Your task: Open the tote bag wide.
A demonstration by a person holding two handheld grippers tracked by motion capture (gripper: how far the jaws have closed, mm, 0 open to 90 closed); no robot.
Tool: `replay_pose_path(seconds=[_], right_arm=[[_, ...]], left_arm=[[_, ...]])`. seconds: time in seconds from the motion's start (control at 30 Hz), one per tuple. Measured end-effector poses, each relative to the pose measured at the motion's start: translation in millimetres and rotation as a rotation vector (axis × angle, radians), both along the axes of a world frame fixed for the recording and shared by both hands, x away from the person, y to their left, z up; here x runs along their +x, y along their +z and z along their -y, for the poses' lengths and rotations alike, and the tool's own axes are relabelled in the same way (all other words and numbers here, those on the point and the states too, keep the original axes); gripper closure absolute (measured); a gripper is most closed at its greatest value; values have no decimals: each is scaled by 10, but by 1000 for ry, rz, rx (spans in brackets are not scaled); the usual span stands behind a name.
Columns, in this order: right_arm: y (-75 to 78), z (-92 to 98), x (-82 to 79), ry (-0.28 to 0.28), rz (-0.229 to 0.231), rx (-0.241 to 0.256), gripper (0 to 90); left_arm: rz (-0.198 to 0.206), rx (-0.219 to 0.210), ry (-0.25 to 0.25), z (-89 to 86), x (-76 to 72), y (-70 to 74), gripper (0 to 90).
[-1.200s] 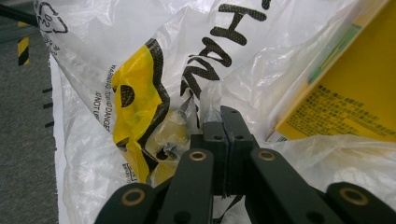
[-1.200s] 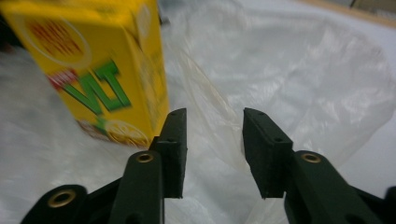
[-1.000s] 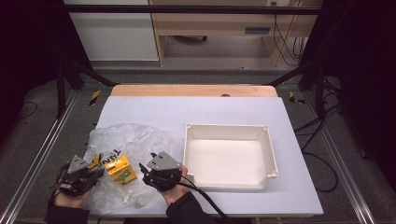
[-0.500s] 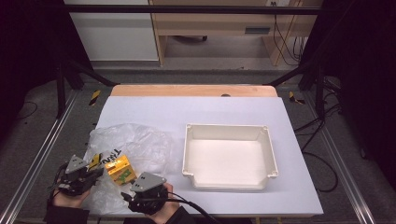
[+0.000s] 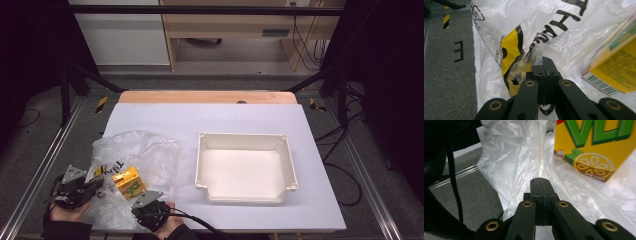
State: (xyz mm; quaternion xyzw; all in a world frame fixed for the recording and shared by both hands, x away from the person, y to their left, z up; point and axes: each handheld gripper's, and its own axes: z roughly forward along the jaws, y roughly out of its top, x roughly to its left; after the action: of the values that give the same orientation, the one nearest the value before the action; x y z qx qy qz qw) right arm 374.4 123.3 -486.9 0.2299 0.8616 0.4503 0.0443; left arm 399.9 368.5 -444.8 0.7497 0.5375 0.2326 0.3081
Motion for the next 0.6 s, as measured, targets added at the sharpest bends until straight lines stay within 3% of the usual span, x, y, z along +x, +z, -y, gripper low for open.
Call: replay_pose_path(seconds=[0.13,0.23,0.27,0.4,0.47,0.6], right_arm=[[-68,-47,10,-3,0,-4,900],[-69,-39,19,2,-1,0,890],[-57,-23,15,-9,9,-1,821],[-22,46,24,-10,20,38,739],[48,149,39,-20,41,86,654],[161,304,88,-59,73,167,493]], left_arm=[[-24,12,8,-7,26,-53,895],[-45,14,-20,12,72,-127,894],[-47,17,-27,38,95,-159,881],[-50,13,-36,55,100,-170,819],[-37,-10,-44,45,98,-166,772],[-4,-27,-58,45,82,-143,594]])
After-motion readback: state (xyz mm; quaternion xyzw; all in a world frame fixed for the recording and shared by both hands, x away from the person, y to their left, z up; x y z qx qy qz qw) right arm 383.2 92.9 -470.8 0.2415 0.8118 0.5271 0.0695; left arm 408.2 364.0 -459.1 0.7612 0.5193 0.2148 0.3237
